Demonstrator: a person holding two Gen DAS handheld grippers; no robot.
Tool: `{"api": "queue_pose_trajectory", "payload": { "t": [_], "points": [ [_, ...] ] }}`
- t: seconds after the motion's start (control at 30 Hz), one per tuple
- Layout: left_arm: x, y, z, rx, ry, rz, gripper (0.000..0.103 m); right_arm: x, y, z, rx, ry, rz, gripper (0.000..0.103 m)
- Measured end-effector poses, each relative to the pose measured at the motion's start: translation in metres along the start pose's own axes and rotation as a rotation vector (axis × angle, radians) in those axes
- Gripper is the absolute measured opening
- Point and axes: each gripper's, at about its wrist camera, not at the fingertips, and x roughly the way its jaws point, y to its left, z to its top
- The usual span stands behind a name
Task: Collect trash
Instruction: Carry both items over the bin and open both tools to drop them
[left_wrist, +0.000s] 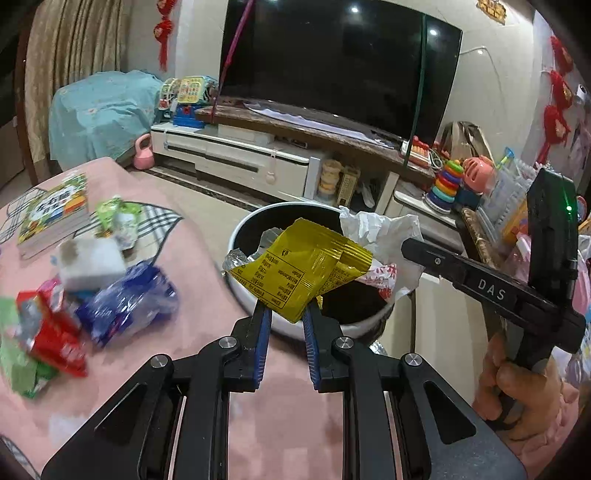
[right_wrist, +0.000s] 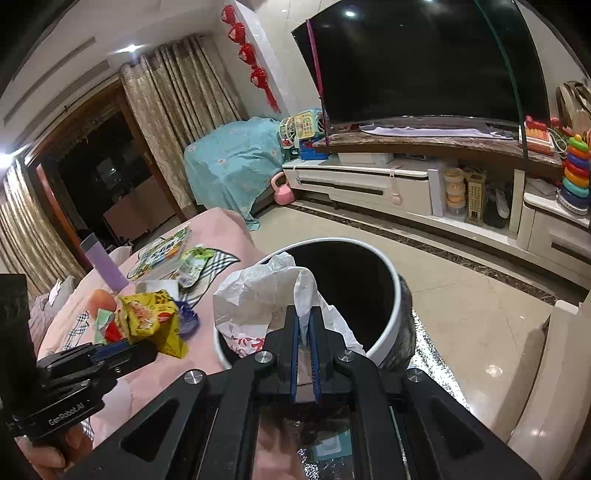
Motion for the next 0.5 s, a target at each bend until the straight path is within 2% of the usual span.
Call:
{"api": "queue_pose_trajectory", "payload": {
  "t": [0.2, 0.5],
  "points": [
    [0.037, -0.008, 0.017, 0.017, 0.057, -0.009, 0.016, 0.012, -0.017, 0.009, 0.016, 0.026, 0.001, 0.006],
    [0.077, -0.007, 0.024, -0.008, 0.135, -0.028, 0.017, 0.037, -0.025, 0.020, -0.023, 0.074, -0.006, 0.010]
  ]
}}
